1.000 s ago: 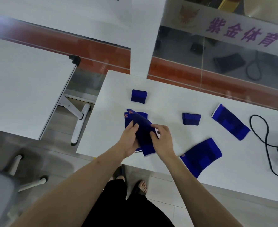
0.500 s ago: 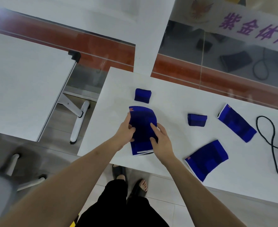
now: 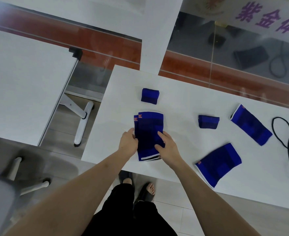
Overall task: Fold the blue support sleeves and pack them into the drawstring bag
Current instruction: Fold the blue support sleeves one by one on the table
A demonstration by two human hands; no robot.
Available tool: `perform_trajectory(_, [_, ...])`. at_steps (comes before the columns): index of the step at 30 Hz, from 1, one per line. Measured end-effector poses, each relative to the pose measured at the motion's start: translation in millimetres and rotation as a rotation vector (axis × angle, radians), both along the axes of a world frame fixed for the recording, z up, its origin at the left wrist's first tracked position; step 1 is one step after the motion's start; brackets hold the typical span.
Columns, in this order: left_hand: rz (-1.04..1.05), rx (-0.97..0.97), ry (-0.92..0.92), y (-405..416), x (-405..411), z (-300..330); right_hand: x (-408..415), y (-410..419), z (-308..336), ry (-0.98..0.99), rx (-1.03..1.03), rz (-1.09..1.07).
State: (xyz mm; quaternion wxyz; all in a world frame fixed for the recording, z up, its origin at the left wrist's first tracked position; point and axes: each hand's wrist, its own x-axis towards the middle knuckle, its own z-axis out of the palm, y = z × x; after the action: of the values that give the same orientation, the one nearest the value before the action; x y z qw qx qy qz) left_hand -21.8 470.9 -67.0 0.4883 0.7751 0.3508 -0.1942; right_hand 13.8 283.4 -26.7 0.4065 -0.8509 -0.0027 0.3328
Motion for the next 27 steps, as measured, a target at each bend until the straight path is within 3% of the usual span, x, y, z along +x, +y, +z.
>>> perform_trajectory(17, [-0.136,0.036,-0.035,-1,-1,-4,-5,-4,-3,0.052,0.095,0.114])
perform_trajectory(22, [-0.118,0.077,-0.006,-4,4,2,-4,-9,-10,-0.099,-0.11,0.254])
perform_trajectory(27, [-0.049,0.096,-0.015,-6,8,5,5,-8,-13,-0.262,-0.257,0.194])
